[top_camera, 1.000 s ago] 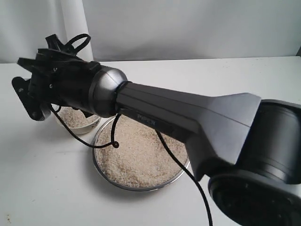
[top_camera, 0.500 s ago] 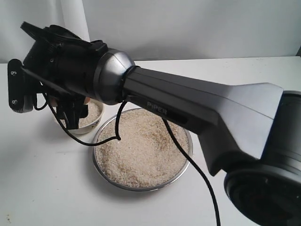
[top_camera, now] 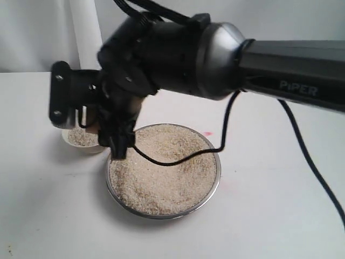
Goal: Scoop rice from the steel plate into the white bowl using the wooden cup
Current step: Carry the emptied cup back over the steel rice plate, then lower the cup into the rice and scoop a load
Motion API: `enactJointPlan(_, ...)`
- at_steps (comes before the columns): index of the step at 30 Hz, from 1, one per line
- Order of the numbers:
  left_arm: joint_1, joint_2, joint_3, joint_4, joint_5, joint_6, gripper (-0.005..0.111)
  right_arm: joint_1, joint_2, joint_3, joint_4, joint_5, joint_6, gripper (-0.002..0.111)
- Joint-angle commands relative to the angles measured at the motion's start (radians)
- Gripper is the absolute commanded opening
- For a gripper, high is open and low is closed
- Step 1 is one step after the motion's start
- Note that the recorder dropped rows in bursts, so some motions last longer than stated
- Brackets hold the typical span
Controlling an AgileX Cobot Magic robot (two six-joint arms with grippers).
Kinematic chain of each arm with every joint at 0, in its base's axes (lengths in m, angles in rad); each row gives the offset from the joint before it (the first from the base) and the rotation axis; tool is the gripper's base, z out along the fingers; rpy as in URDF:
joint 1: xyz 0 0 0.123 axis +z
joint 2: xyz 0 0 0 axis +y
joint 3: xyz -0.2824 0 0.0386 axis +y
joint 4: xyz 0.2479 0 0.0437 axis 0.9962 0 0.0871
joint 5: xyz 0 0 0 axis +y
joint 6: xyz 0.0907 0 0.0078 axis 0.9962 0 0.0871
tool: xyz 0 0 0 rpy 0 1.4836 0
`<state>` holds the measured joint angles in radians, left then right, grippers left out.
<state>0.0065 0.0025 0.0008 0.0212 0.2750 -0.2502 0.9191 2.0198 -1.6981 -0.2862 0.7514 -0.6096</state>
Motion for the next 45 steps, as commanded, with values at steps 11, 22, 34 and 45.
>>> enactJointPlan(11, -0.006, -0.003, -0.001, -0.003, -0.009, -0.003, 0.0, -0.105, -0.064, 0.294, -0.245, -0.144, 0.175, 0.0)
enactJointPlan(22, -0.006, -0.003, -0.001, -0.003, -0.009, -0.003, 0.0, -0.131, -0.074, 0.299, -0.6, 0.094, 0.195, 0.0)
enactJointPlan(34, -0.006, -0.003, -0.001, -0.003, -0.009, -0.003, 0.0, -0.129, 0.057, 0.301, -0.671, 0.113, 0.137, 0.0)
enactJointPlan(45, -0.006, -0.003, -0.001, -0.003, -0.009, -0.003, 0.0, -0.113, 0.108, 0.301, -0.653, 0.019, 0.14, 0.0)
